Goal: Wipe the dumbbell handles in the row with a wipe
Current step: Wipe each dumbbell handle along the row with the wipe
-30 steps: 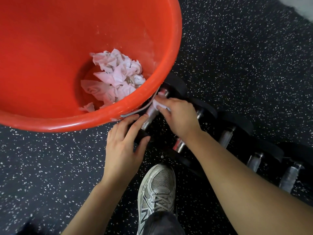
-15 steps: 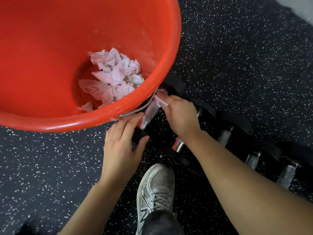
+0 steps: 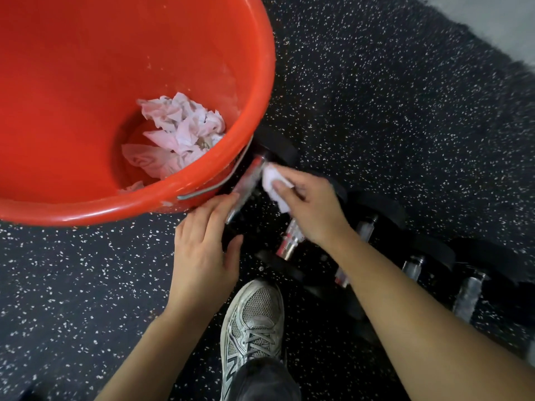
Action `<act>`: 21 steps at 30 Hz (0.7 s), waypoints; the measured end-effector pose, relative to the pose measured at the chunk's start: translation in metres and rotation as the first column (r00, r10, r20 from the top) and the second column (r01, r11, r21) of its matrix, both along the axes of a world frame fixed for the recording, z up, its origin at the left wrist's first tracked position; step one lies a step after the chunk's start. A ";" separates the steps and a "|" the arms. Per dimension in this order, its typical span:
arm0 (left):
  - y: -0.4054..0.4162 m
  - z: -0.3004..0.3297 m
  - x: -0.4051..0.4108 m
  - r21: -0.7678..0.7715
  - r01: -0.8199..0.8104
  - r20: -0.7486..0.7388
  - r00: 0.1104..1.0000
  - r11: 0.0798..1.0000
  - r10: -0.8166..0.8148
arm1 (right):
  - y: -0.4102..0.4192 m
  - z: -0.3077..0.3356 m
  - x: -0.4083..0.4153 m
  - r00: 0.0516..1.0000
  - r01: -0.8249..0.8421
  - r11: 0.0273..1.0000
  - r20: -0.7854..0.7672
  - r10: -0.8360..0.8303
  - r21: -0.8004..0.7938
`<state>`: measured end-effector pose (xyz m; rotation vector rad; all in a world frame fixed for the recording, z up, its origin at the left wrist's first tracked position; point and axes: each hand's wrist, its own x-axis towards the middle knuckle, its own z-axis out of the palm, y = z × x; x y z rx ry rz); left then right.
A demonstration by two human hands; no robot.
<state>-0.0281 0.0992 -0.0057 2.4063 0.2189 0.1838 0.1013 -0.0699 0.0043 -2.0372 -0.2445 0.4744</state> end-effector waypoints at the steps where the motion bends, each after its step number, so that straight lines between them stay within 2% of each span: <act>1: -0.005 0.001 0.000 -0.010 0.016 0.009 1.000 1.000 -0.016 | -0.015 0.005 0.002 0.998 0.054 0.998 0.030 -0.053 -0.027; 4: -0.021 0.003 0.001 -0.032 0.111 0.010 0.994 0.993 -0.111 | -0.054 0.009 -0.003 0.990 0.058 0.982 0.138 -0.034 -0.177; 7: -0.033 0.000 0.002 -0.027 0.218 -0.020 0.975 0.975 -0.219 | -0.072 -0.001 -0.010 0.965 0.009 0.926 0.247 0.092 -0.377; 10: -0.040 -0.005 0.001 -0.013 0.253 -0.061 0.965 0.967 -0.254 | -0.078 -0.020 -0.014 0.946 -0.060 0.864 0.249 0.209 -0.500; 14: -0.041 -0.006 -0.001 -0.011 0.231 -0.076 0.970 0.973 -0.231 | -0.073 -0.032 -0.020 0.947 -0.066 0.866 0.241 0.210 -0.495; 17: -0.041 -0.006 -0.001 0.000 0.233 -0.071 0.970 0.972 -0.232 | -0.077 -0.031 -0.026 0.925 -0.174 0.859 0.220 0.311 -0.482; 19: -0.042 -0.007 -0.001 0.006 0.231 -0.074 0.970 0.973 -0.230 | -0.079 -0.027 -0.034 0.884 -0.308 0.809 0.164 0.438 -0.501; 21: -0.043 -0.007 -0.001 0.016 0.230 -0.075 0.971 0.973 -0.229 | -0.076 -0.024 -0.042 0.807 -0.480 0.707 0.054 0.588 -0.519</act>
